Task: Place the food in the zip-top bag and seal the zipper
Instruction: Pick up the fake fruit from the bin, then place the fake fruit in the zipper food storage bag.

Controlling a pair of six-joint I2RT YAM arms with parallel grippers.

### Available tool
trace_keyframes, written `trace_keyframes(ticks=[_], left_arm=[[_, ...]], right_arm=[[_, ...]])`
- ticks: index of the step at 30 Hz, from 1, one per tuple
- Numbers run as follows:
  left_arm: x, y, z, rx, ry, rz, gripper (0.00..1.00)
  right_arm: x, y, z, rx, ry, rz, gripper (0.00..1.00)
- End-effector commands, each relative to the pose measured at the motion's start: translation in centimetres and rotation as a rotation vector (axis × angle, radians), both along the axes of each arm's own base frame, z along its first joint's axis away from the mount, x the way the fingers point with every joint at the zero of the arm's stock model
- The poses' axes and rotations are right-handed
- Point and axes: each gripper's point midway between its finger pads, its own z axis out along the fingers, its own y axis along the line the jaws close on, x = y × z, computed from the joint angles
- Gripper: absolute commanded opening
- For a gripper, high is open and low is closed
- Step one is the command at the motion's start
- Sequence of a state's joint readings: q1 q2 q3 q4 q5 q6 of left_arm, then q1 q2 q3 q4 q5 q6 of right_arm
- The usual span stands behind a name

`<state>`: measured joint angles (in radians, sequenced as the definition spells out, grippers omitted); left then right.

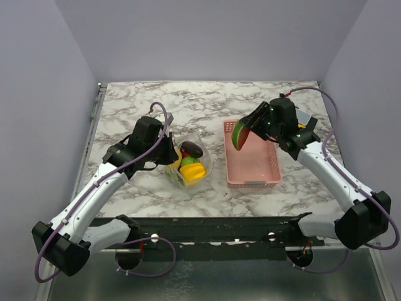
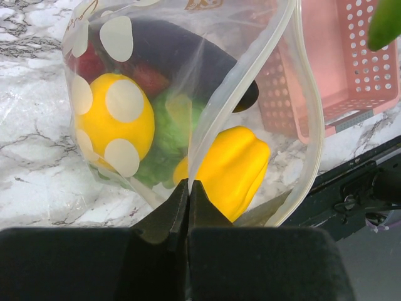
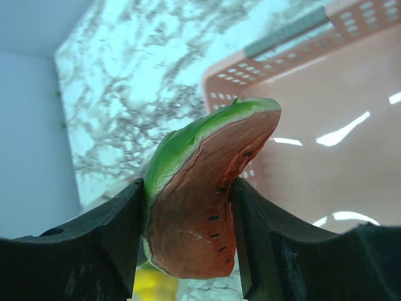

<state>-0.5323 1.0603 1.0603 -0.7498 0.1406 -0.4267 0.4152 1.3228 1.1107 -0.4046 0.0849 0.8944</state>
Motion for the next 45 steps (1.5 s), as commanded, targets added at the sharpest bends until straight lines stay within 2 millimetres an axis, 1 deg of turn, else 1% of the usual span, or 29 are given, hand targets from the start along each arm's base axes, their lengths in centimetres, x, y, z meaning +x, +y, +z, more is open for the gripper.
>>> trace_keyframes(ticks=[1, 2, 4, 6, 12, 16, 19, 23, 28, 32, 36, 39, 42, 45], left_arm=[[0.3, -0.2, 1.9, -0.028, -0.037, 0.013, 0.00], [0.3, -0.2, 2.0, -0.032, -0.039, 0.015, 0.00], [0.3, -0.2, 2.2, -0.041, -0.041, 0.021, 0.00], [0.2, -0.3, 2.4, -0.051, -0.042, 0.024, 0.00], [0.1, -0.6, 3.1, -0.086, -0.044, 0.033, 0.00], [-0.1, -1.3, 3.7, -0.132, -0.035, 0.026, 0.00], [-0.1, -1.7, 4.4, -0.164, -0.037, 0.019, 0.00], [-0.1, -2.2, 5.2, -0.196, -0.032, 0.015, 0.00], [-0.2, -2.9, 5.9, -0.245, -0.026, 0.012, 0.00], [-0.2, -3.2, 6.1, -0.271, -0.017, 0.017, 0.00], [-0.2, -3.5, 6.2, -0.289, -0.006, 0.020, 0.00], [0.0, -3.5, 6.5, -0.296, -0.008, 0.028, 0.00], [0.2, -3.5, 6.7, -0.299, -0.011, 0.034, 0.00], [0.3, -3.6, 6.4, -0.294, -0.005, 0.036, 0.00]], right_arm=[[-1.1, 2.1, 4.6, 0.050, -0.165, 0.132, 0.23], [-1.3, 2.4, 5.5, 0.058, -0.193, 0.145, 0.23], [-2.3, 4.0, 7.3, 0.086, -0.252, 0.217, 0.23], [-3.0, 5.0, 8.8, 0.100, -0.304, 0.268, 0.23], [-5.3, 8.2, 12.4, 0.132, -0.442, 0.394, 0.22], [-6.3, 10.0, 13.9, 0.160, -0.525, 0.459, 0.23], [-7.0, 10.8, 15.3, 0.202, -0.609, 0.488, 0.24], [-7.7, 11.6, 16.5, 0.241, -0.692, 0.531, 0.26], [-8.4, 13.1, 16.4, 0.267, -0.744, 0.607, 0.26], [-9.5, 14.2, 15.8, 0.285, -0.812, 0.689, 0.24], [-10.5, 15.3, 14.7, 0.294, -0.844, 0.761, 0.24], [-11.6, 16.1, 14.1, 0.296, -0.863, 0.819, 0.24], [-12.8, 16.5, 13.3, 0.302, -0.872, 0.876, 0.24], [-14.1, 16.7, 12.4, 0.293, -0.871, 0.946, 0.24]])
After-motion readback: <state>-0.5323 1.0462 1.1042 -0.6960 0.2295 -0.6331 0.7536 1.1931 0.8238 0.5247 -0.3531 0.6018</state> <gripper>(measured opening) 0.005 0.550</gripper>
